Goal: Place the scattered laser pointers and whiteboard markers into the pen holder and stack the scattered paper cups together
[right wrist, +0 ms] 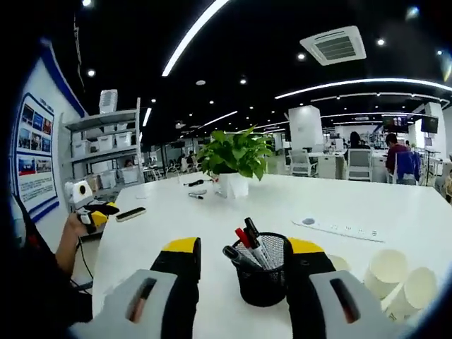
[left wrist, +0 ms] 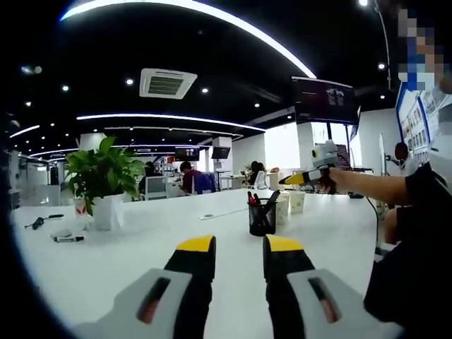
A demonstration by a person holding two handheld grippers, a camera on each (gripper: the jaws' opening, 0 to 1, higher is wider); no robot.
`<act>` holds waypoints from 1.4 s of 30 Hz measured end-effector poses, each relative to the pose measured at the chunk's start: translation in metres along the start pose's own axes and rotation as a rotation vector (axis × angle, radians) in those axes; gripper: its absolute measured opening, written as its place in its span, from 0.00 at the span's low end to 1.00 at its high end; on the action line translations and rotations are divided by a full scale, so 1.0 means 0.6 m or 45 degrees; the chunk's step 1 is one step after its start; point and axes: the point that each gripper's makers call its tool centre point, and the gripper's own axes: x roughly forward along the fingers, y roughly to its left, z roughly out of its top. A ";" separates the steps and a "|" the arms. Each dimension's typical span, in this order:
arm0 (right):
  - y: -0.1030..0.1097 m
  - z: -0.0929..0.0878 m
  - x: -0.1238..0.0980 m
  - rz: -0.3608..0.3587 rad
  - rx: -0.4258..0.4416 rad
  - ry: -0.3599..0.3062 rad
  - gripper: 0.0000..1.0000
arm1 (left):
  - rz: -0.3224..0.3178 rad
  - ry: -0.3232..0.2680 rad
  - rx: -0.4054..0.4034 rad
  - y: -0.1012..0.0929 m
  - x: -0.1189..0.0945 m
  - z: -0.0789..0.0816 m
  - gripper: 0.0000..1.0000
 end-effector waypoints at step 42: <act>0.071 0.059 -0.260 -0.220 -0.198 -0.273 0.54 | -0.030 -0.056 -0.028 -0.040 0.024 -0.007 0.32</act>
